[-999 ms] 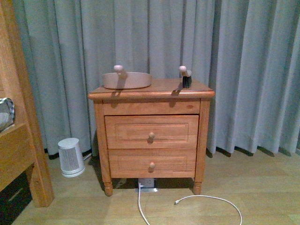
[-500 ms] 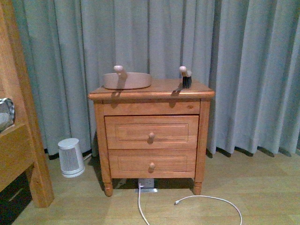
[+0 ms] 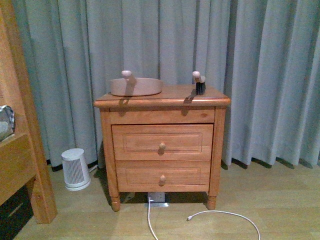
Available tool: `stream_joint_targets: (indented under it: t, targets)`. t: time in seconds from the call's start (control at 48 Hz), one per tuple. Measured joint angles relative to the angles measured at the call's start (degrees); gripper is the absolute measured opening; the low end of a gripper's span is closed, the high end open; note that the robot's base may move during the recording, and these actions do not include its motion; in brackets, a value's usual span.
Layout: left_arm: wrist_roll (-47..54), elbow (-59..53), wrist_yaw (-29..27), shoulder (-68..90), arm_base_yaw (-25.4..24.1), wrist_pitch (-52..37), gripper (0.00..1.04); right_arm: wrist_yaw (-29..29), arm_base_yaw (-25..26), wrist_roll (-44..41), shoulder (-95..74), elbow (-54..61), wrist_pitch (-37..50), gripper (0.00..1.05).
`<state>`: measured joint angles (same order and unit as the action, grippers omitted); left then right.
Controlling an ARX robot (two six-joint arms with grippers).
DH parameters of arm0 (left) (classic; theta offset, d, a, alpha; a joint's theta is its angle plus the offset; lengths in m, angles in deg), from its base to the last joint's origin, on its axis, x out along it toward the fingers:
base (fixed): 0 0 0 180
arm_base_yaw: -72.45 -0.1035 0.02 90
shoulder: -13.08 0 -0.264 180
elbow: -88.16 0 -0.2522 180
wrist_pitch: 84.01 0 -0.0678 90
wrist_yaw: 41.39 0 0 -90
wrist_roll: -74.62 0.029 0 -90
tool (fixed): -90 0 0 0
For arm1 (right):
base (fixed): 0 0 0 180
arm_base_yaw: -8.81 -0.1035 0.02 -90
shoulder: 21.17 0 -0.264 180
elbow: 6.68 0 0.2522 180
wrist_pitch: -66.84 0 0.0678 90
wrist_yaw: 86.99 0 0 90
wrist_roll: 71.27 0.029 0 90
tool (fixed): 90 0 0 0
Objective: Clean up trash
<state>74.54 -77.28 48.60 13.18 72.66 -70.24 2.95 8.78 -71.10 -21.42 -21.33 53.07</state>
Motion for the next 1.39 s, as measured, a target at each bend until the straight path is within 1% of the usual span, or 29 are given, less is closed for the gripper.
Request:
stream_joint_targets:
  t: [1.395]
  targets:
    - [0.0,0.0,0.0,0.0,0.0,0.0,0.97,0.0,0.0,0.0,0.0,0.0,0.0,0.97]
